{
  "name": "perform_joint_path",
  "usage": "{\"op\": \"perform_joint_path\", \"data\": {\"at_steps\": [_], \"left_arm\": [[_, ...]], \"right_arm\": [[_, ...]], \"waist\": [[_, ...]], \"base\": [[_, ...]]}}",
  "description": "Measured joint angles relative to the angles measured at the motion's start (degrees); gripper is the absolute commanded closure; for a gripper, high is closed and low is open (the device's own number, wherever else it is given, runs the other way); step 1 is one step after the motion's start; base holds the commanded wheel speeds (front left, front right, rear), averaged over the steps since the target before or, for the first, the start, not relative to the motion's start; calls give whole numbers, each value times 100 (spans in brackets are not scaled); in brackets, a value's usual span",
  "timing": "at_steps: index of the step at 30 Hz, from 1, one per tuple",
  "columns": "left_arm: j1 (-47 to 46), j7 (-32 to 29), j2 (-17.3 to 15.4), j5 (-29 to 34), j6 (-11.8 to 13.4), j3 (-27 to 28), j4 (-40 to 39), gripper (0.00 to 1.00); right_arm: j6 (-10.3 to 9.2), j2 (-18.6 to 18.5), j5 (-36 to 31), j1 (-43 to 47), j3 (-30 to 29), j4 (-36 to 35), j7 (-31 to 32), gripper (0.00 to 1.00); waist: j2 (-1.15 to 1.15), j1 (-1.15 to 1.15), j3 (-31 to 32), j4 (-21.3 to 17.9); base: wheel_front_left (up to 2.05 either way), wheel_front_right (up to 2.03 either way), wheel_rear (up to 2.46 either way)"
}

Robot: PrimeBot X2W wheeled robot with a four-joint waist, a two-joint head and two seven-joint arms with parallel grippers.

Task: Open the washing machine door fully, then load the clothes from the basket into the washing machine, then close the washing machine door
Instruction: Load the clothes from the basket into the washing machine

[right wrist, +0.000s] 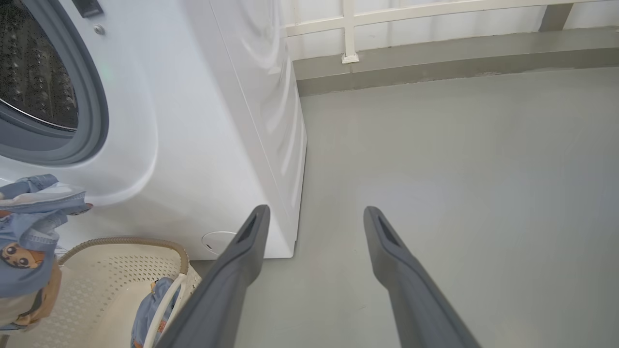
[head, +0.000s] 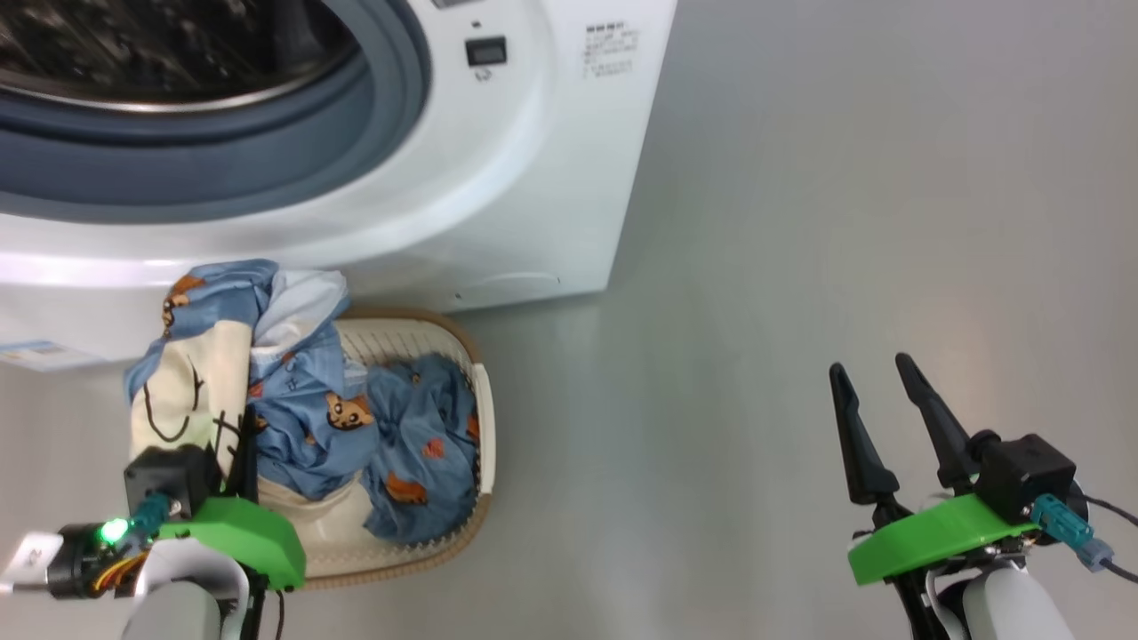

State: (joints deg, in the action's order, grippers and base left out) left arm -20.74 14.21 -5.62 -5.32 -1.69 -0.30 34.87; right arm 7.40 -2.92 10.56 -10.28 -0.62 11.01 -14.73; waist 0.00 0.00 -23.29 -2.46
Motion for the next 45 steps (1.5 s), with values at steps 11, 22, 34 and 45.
{"op": "perform_joint_path", "data": {"at_steps": [11,22,34,45], "left_arm": [[1081,1,112,-56,116,-62,-1666,100],[2100,-3,159,-64,354,-154,-2653,100],[2714,-10,174,-163,645,-170,-3182,100],[2788,-9,190,-216,700,-215,-3300,100]], "right_arm": [[0,4,-16,460,-167,-82,0,0],[0,14,-198,790,-132,-274,0,0],[0,21,-346,1060,-179,-333,0,0],[0,22,-396,1156,-201,-386,0,0]], "waist": [[0,0,858,194],[0,0,1662,291],[0,0,2197,360],[0,0,2222,402]], "base": [[0,0,0],[0,0,0],[0,0,0],[0,0,0]]}}
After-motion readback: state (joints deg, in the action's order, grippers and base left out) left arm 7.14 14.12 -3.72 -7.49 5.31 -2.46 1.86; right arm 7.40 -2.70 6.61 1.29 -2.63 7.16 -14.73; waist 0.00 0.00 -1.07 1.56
